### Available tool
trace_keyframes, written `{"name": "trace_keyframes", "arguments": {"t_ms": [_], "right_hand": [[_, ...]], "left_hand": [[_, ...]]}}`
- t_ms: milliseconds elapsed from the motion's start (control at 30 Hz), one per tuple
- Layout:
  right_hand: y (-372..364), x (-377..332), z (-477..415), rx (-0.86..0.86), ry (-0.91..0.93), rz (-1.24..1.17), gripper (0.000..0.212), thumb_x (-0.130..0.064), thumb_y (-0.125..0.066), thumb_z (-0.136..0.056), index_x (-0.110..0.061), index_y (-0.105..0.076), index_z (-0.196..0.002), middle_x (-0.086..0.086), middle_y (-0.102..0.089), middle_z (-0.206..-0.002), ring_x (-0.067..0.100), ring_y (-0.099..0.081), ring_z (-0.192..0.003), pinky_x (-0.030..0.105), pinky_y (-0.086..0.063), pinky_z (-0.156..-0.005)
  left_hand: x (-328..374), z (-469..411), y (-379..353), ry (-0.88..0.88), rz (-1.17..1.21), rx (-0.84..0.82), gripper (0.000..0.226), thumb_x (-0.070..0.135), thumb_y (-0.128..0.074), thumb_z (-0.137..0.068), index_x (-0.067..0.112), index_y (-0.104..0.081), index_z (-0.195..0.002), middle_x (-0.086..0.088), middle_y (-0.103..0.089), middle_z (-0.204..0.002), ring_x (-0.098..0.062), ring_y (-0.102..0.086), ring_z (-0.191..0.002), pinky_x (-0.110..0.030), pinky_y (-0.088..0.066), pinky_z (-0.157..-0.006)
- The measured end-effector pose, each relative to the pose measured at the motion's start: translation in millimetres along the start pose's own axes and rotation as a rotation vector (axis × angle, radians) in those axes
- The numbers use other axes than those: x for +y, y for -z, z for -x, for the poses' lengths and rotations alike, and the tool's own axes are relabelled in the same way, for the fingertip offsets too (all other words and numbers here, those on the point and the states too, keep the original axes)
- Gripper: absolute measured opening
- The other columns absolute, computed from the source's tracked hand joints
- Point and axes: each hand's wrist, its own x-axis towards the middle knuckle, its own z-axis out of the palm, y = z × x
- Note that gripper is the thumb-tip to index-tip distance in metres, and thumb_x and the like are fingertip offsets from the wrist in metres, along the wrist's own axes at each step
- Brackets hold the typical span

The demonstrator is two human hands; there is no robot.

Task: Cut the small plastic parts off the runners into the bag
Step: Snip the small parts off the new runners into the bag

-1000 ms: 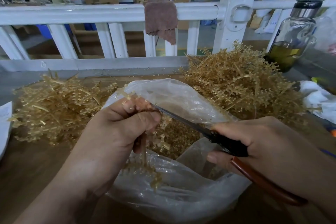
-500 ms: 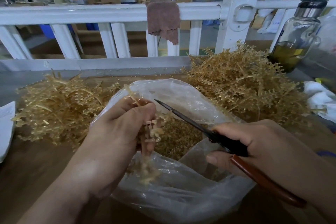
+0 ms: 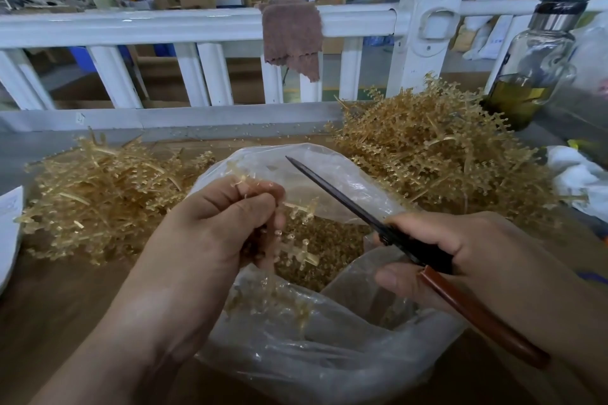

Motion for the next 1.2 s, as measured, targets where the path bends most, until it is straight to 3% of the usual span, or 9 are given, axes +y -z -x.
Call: {"name": "trace_keyframes", "arguments": {"t_ms": [100,333,433,533,733,900,1033,1200], "right_hand": [[0.7,-0.1,1.3,-0.050,0.012,0.007,0.063,-0.083,-0.048,-0.079,-0.027,-0.065,-0.103,-0.008,-0.063,-0.075,0.006,-0.060,-0.063,0.024,-0.045,-0.056],[2.0,-2.7,3.8,-0.039,0.023,0.092,0.057,-0.080,-0.048,-0.075,-0.033,-0.064,-0.104,-0.011,-0.067,-0.080,0.005,-0.063,-0.072,0.028,-0.048,-0.069],[2.4,-2.7,3.4,-0.023,0.020,0.125,0.061,-0.080,-0.046,-0.074,-0.030,-0.065,-0.103,-0.013,-0.066,-0.081,0.003,-0.063,-0.074,0.029,-0.047,-0.066],[2.5,-3.3,3.8,0.002,0.034,0.150,0.055,-0.077,-0.047,-0.076,-0.030,-0.067,-0.099,-0.016,-0.063,-0.077,0.003,-0.061,-0.073,0.029,-0.046,-0.066],[2.2,-5.7,3.2,0.004,0.006,0.164,0.058,-0.078,-0.042,-0.074,-0.031,-0.067,-0.096,-0.016,-0.062,-0.075,0.005,-0.059,-0.072,0.029,-0.046,-0.063],[1.5,-4.1,2.9,-0.004,0.024,0.168,0.054,-0.077,-0.043,-0.076,-0.030,-0.064,-0.093,-0.015,-0.061,-0.074,0.006,-0.058,-0.073,0.027,-0.046,-0.064],[1.2,-4.5,2.2,-0.015,0.032,0.174,0.052,-0.076,-0.044,-0.078,-0.031,-0.065,-0.093,-0.017,-0.060,-0.073,0.004,-0.058,-0.072,0.026,-0.046,-0.066],[1.8,-4.8,2.5,-0.014,0.026,0.194,0.051,-0.076,-0.043,-0.077,-0.031,-0.063,-0.090,-0.016,-0.057,-0.070,0.003,-0.058,-0.067,0.025,-0.045,-0.054]], "left_hand": [[1.0,2.0,-0.2,-0.023,-0.027,-0.002,0.013,0.027,-0.069,-0.080,0.018,-0.075,-0.074,-0.005,-0.068,-0.073,-0.013,-0.059,-0.062,-0.020,-0.050,-0.052],[5.0,5.3,-1.0,-0.066,-0.030,-0.048,0.026,0.042,-0.073,-0.072,0.016,-0.069,-0.073,-0.004,-0.063,-0.073,-0.011,-0.057,-0.065,-0.019,-0.050,-0.055],[2.3,4.5,-1.2,-0.087,-0.053,-0.029,0.026,0.044,-0.074,-0.071,0.019,-0.070,-0.074,-0.003,-0.065,-0.073,-0.012,-0.058,-0.066,-0.024,-0.052,-0.056],[2.7,4.4,-1.9,-0.106,-0.020,-0.030,0.022,0.043,-0.074,-0.073,0.021,-0.070,-0.073,-0.002,-0.065,-0.072,-0.010,-0.058,-0.065,-0.019,-0.050,-0.055],[1.5,3.0,-1.4,-0.106,-0.003,0.021,0.012,0.030,-0.071,-0.081,0.024,-0.071,-0.071,-0.001,-0.065,-0.074,-0.009,-0.062,-0.069,-0.021,-0.053,-0.056],[2.5,4.8,-3.5,-0.085,-0.022,-0.017,0.023,0.030,-0.071,-0.080,0.008,-0.066,-0.079,-0.002,-0.065,-0.071,-0.013,-0.060,-0.066,-0.020,-0.052,-0.057],[2.2,5.0,-3.4,-0.085,-0.053,-0.028,0.024,0.032,-0.071,-0.080,0.008,-0.068,-0.079,-0.002,-0.064,-0.071,-0.014,-0.058,-0.068,-0.019,-0.050,-0.057],[0.9,5.0,-5.4,-0.105,-0.122,-0.021,0.027,0.036,-0.070,-0.081,0.009,-0.072,-0.079,-0.003,-0.064,-0.071,-0.016,-0.056,-0.067,-0.018,-0.048,-0.057]]}}
